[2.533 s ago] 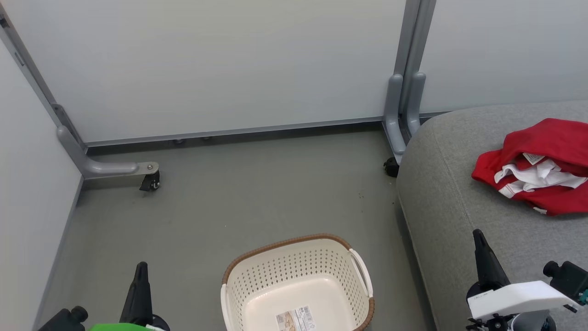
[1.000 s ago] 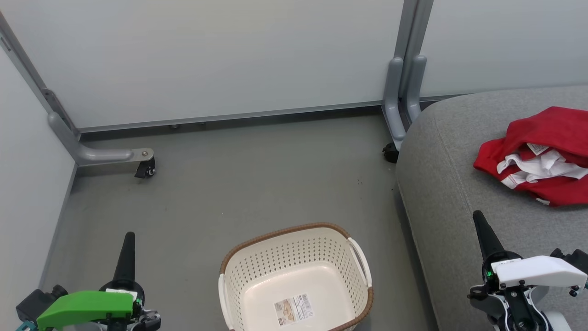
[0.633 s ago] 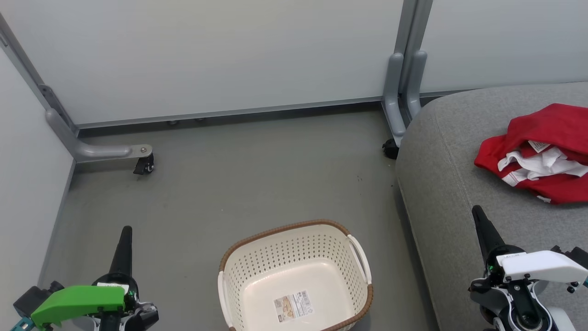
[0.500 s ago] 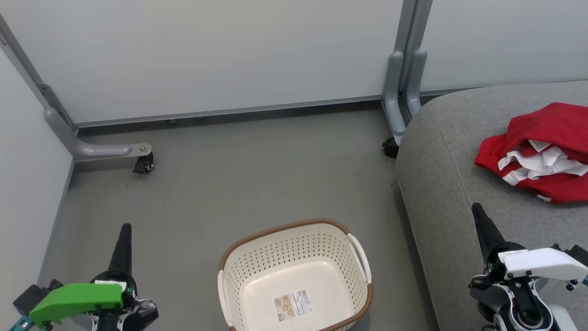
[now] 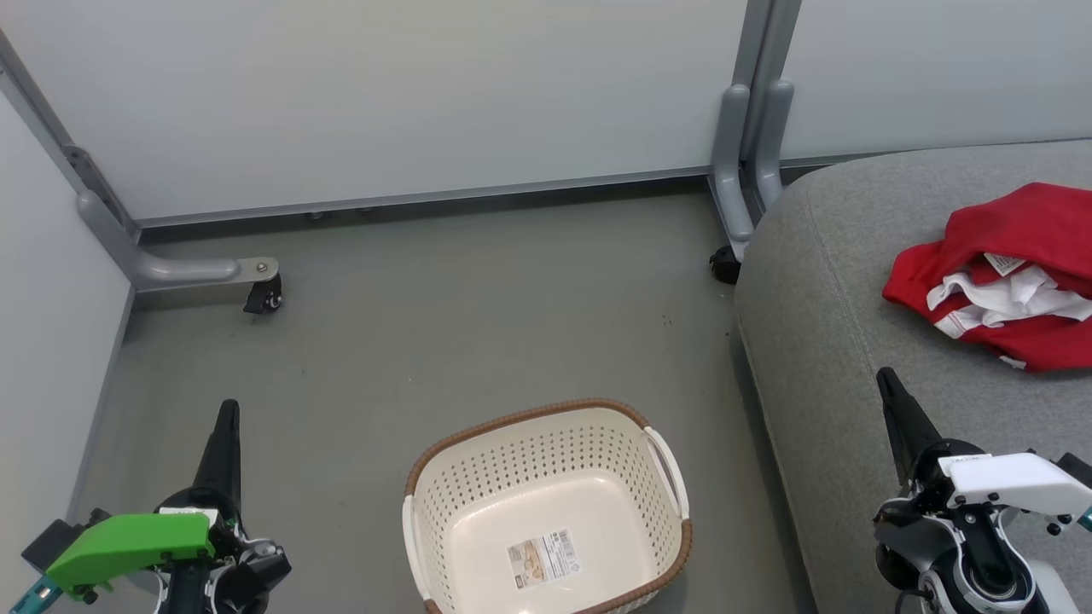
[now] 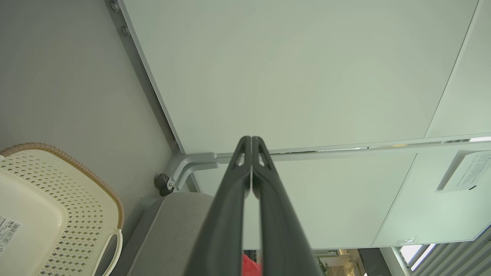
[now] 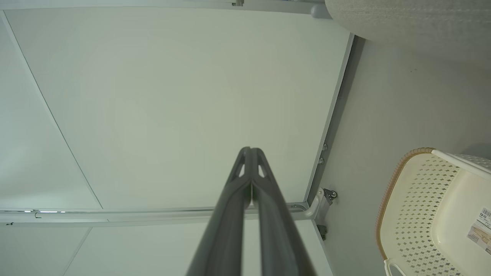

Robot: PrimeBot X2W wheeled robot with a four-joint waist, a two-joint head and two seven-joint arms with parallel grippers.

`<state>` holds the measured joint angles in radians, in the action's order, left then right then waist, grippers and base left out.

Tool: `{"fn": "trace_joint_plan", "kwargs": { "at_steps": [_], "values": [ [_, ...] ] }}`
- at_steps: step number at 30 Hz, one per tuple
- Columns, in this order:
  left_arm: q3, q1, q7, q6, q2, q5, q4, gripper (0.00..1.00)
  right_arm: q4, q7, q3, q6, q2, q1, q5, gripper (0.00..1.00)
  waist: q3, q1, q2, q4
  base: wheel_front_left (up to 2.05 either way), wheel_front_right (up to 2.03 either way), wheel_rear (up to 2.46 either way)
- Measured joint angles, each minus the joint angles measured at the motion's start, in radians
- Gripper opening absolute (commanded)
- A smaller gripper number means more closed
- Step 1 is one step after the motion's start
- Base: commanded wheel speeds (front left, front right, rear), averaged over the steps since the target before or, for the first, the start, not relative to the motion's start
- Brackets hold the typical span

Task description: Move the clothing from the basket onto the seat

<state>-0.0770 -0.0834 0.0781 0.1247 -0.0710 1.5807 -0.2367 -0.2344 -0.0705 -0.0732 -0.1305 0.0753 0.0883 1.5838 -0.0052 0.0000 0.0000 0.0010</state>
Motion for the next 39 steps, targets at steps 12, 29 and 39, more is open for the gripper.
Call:
{"fn": "trace_joint_plan", "kwargs": {
  "at_steps": [12, 29, 39],
  "values": [
    [-0.012, -0.016, 0.017, 0.003, 0.001, 0.051, -0.008, 0.0, -0.008, -0.017, -0.008, 0.0, -0.001, 0.016, 0.054, 0.0, 0.008, 0.0, 0.0, -0.001, 0.0, 0.0, 0.0],
    [-0.016, -0.017, 0.019, 0.004, 0.004, 0.05, -0.009, 0.0, -0.009, -0.022, -0.014, 0.0, -0.005, 0.016, 0.051, 0.0, 0.008, 0.0, 0.0, -0.001, 0.0, 0.0, 0.0],
    [-0.018, -0.018, 0.022, 0.004, 0.008, 0.048, -0.009, 0.0, -0.009, -0.025, -0.017, 0.0, -0.007, 0.017, 0.051, 0.0, 0.008, 0.0, 0.0, -0.001, 0.0, 0.0, 0.0]
  ]
}}
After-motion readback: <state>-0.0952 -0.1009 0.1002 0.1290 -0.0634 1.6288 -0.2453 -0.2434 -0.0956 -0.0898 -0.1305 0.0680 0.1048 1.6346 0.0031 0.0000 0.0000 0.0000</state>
